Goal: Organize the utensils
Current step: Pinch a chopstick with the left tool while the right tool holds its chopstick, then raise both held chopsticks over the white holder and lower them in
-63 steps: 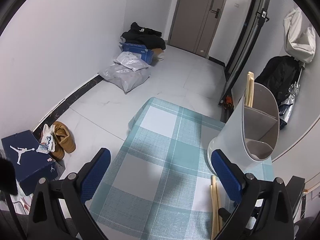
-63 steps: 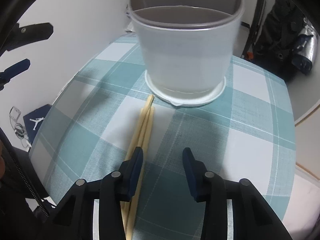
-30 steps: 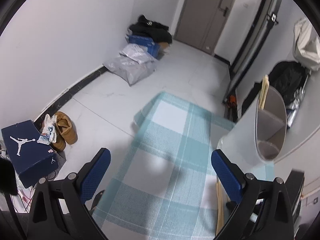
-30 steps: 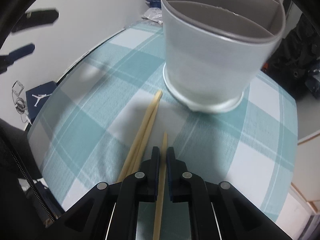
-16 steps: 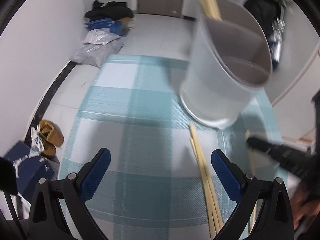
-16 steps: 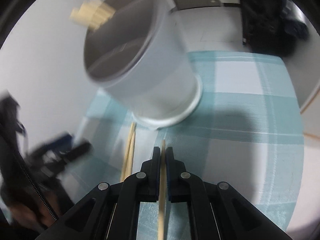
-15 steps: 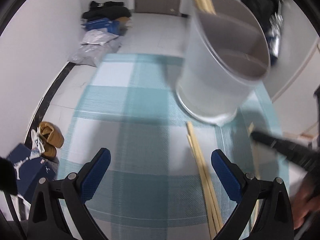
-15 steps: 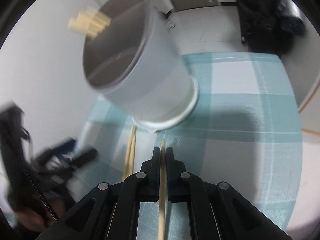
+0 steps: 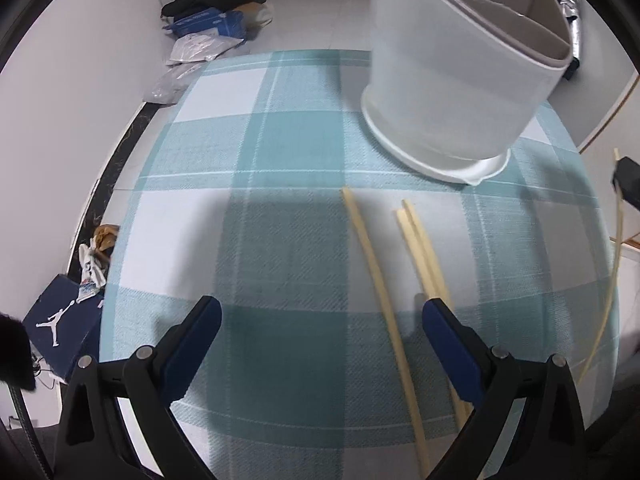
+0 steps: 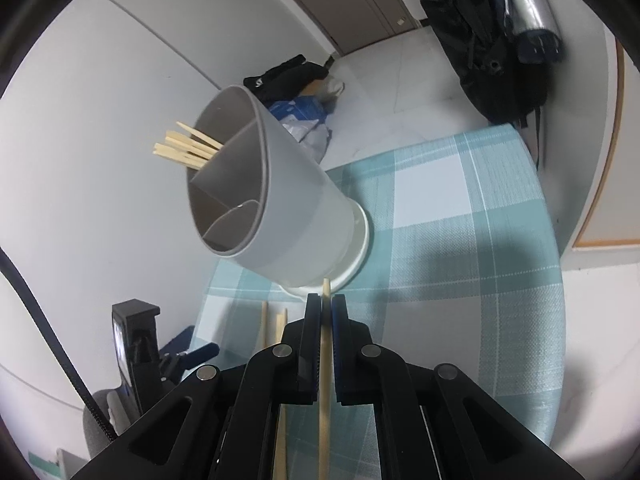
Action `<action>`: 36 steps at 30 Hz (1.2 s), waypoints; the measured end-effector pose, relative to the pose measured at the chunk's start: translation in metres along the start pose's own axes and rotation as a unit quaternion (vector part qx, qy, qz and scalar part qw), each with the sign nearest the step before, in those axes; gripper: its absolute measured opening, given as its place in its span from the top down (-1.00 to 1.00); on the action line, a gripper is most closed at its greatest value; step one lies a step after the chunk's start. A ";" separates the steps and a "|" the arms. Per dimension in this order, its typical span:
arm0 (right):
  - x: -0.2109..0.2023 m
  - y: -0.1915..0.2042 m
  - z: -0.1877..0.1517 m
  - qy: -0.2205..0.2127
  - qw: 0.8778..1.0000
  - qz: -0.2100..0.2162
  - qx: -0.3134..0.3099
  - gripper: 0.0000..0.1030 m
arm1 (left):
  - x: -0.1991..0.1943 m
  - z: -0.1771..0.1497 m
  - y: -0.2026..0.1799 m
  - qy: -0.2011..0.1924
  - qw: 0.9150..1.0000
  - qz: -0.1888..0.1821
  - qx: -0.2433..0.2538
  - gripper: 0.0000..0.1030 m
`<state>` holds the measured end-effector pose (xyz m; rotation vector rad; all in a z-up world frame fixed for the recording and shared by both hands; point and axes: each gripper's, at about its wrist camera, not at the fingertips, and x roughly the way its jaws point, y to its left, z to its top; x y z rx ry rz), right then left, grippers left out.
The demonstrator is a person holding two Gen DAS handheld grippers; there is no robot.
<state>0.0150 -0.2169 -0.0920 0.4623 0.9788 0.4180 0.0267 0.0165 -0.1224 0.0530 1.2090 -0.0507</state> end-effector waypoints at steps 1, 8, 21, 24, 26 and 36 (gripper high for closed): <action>0.003 0.001 -0.001 -0.001 1.000 -0.001 -0.003 0.91 | 0.000 -0.001 0.002 0.003 1.000 0.001 -0.002 -0.92; 0.005 0.008 -0.008 0.000 1.000 -0.015 -0.021 0.91 | -0.002 0.004 0.023 0.005 0.999 -0.012 -0.041 -0.89; 0.002 0.012 -0.009 -0.008 0.999 -0.016 -0.028 0.91 | 0.012 0.029 0.003 -0.010 1.000 -0.007 -0.026 -0.06; 0.002 0.013 -0.008 -0.009 0.999 -0.017 -0.030 0.91 | 0.013 0.035 0.004 -0.015 0.999 -0.017 -0.029 0.46; 0.001 0.014 -0.008 -0.010 0.999 -0.018 -0.033 0.91 | 0.015 0.038 0.011 -0.016 0.998 -0.035 -0.051 0.91; -0.015 0.028 -0.011 -0.043 0.997 -0.014 -0.066 0.91 | -0.028 0.034 0.017 -0.095 0.987 -0.087 -0.099 0.94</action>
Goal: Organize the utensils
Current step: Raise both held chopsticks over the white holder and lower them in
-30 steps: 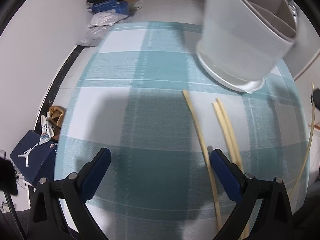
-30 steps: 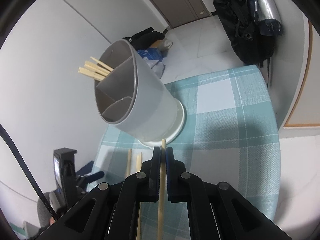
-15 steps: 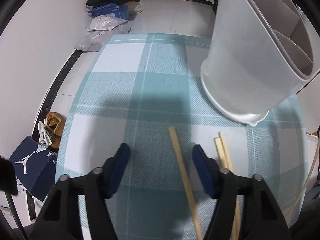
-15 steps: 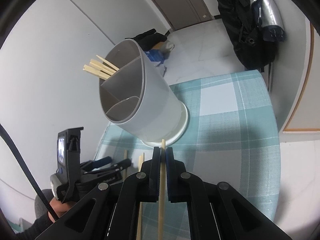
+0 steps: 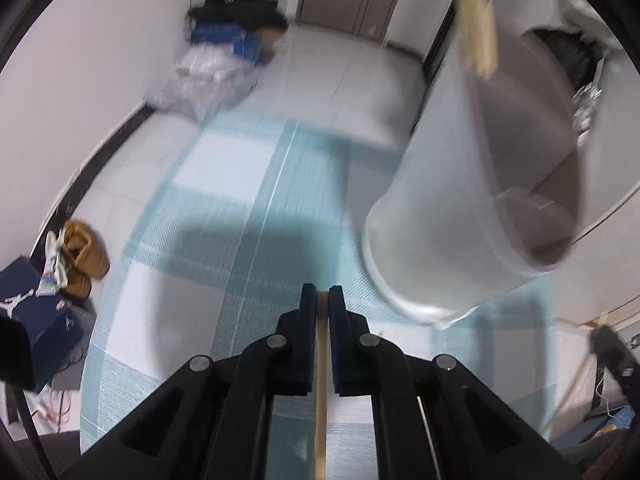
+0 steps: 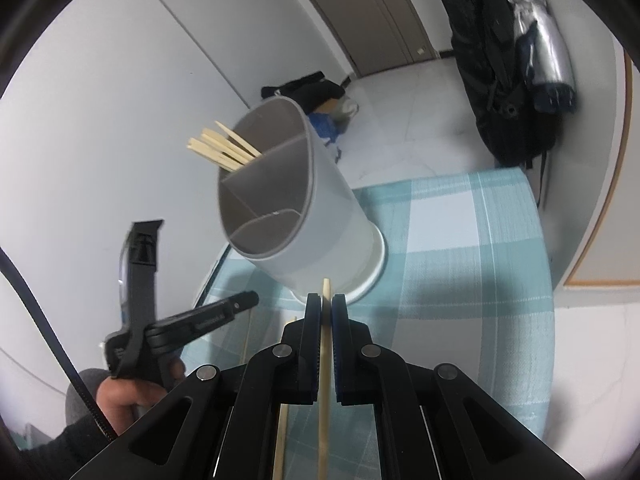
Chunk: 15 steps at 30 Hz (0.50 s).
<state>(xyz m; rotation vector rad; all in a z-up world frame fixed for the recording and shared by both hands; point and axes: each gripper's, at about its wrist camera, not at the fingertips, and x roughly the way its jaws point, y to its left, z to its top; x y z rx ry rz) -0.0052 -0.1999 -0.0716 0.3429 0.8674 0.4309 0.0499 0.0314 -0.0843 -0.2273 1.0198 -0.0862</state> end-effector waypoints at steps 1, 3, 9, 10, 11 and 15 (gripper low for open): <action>-0.003 0.003 -0.001 -0.006 1.000 0.000 -0.007 0.91 | -0.012 -0.002 -0.002 -0.022 1.000 -0.010 0.001 0.94; -0.009 0.010 -0.002 -0.019 1.000 -0.002 -0.022 0.91 | -0.035 -0.004 -0.004 -0.066 0.998 -0.023 0.003 0.94; -0.023 0.027 -0.009 -0.050 0.997 -0.005 -0.057 0.91 | -0.088 -0.017 -0.019 -0.159 0.986 -0.036 0.033 0.94; -0.025 0.029 -0.011 -0.056 0.996 -0.008 -0.062 0.92 | -0.096 -0.019 -0.021 -0.173 0.983 -0.039 0.038 0.94; -0.026 0.030 -0.011 -0.059 0.996 -0.011 -0.064 0.91 | -0.103 -0.022 -0.023 -0.185 0.981 -0.048 0.044 0.94; -0.027 0.033 -0.016 -0.066 0.995 -0.022 -0.070 0.92 | -0.120 -0.025 -0.025 -0.219 0.972 -0.066 0.059 0.94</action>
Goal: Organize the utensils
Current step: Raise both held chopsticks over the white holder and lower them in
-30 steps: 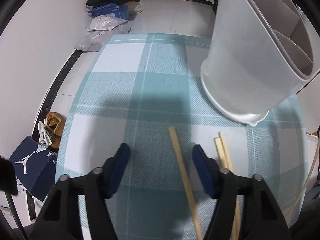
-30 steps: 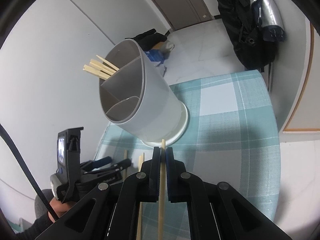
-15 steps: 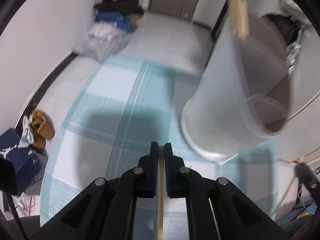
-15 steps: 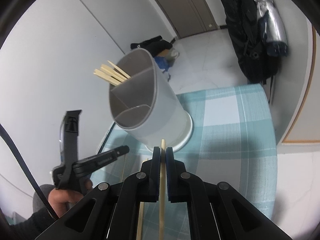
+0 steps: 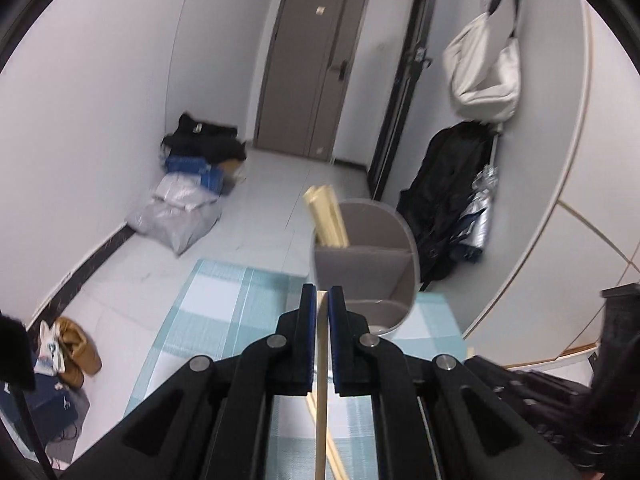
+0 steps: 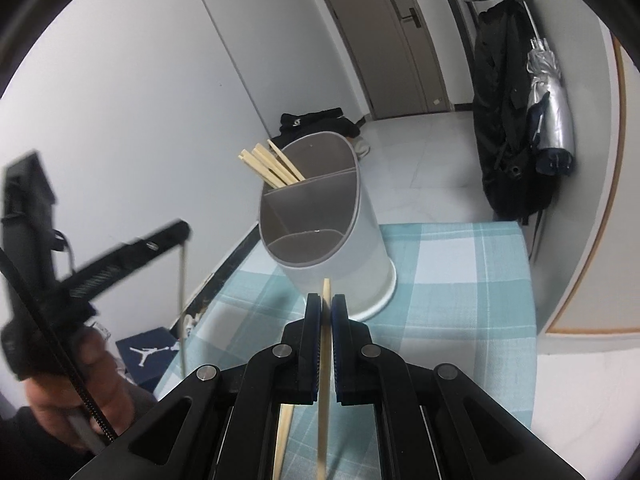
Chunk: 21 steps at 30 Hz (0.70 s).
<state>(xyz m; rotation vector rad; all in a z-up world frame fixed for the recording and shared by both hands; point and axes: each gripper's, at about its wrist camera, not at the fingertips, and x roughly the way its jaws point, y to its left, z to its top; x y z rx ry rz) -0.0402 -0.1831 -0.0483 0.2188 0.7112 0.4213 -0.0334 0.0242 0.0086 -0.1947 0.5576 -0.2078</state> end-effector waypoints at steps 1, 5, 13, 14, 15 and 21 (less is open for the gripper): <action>-0.001 0.001 -0.001 -0.002 1.000 -0.002 -0.002 0.92 | -0.002 0.000 -0.001 -0.005 1.000 -0.004 0.002 0.94; -0.004 0.004 -0.002 -0.011 1.000 -0.006 -0.008 0.92 | 0.003 0.009 0.008 -0.007 1.000 -0.003 -0.006 0.95; -0.014 0.009 -0.001 -0.033 0.999 0.006 -0.009 0.92 | -0.013 0.026 -0.001 -0.029 0.999 0.007 -0.021 0.94; -0.015 0.010 -0.001 -0.037 0.999 0.006 -0.010 0.92 | -0.014 0.031 -0.003 -0.033 0.999 0.009 -0.021 0.95; -0.016 0.011 0.000 -0.039 0.999 0.007 -0.011 0.92 | -0.015 0.034 -0.005 -0.035 0.999 0.011 -0.020 0.94; -0.017 0.004 0.004 -0.050 0.999 0.017 0.003 0.92 | -0.011 0.053 -0.014 -0.028 1.000 0.006 -0.012 0.94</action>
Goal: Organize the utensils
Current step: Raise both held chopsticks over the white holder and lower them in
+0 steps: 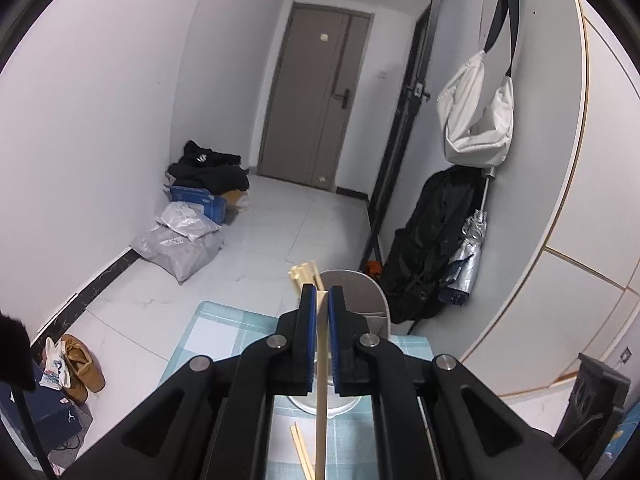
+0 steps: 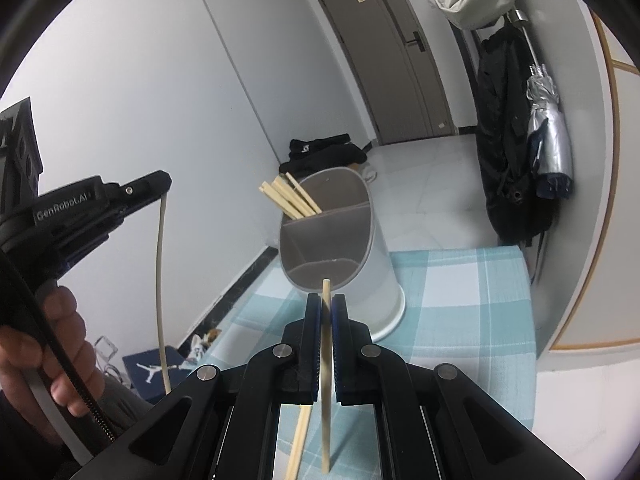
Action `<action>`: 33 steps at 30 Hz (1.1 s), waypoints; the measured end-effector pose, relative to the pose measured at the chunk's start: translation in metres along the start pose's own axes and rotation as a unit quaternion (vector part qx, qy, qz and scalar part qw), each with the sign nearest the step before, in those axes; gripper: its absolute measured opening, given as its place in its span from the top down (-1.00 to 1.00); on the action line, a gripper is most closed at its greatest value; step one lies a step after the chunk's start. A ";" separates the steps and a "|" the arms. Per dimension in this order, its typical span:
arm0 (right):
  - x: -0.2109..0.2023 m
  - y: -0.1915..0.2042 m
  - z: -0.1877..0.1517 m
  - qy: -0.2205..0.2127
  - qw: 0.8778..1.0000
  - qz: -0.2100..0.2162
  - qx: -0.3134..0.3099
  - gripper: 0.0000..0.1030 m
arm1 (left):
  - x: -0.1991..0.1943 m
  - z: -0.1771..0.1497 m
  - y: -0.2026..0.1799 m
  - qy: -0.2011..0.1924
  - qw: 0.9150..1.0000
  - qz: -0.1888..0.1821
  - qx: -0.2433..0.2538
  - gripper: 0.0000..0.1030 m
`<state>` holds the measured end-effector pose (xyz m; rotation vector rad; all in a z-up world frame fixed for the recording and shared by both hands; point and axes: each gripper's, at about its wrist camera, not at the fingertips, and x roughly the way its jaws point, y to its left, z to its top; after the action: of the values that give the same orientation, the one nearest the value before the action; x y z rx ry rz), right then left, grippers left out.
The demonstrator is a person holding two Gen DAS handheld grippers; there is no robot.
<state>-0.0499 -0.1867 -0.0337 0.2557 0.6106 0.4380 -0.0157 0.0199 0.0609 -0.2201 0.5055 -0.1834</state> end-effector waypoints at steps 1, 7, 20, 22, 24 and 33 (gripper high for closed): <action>0.000 -0.001 0.001 -0.001 1.000 0.002 0.003 0.92 | 0.000 0.002 0.000 0.001 1.000 -0.002 -0.002 0.94; -0.004 -0.010 0.008 -0.018 1.000 0.017 0.017 0.92 | 0.004 0.016 -0.005 -0.012 1.000 -0.013 -0.001 0.94; -0.024 -0.008 0.042 -0.066 0.996 0.049 0.024 0.92 | 0.022 0.054 -0.002 -0.048 0.998 -0.039 -0.029 0.94; -0.028 -0.008 0.049 -0.073 0.996 0.048 0.026 0.92 | 0.026 0.061 -0.002 -0.055 0.997 -0.041 -0.032 0.94; -0.029 -0.008 0.057 -0.074 0.996 0.048 0.029 0.92 | 0.032 0.068 -0.001 -0.061 0.997 -0.043 -0.037 0.94; -0.028 -0.007 0.116 -0.090 0.995 0.036 0.022 0.92 | 0.059 0.092 0.012 -0.101 0.991 -0.063 -0.060 0.94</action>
<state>0.0021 -0.2181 0.0694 0.3556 0.4346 0.4663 0.0819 0.0330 0.1094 -0.3846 0.3013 -0.2510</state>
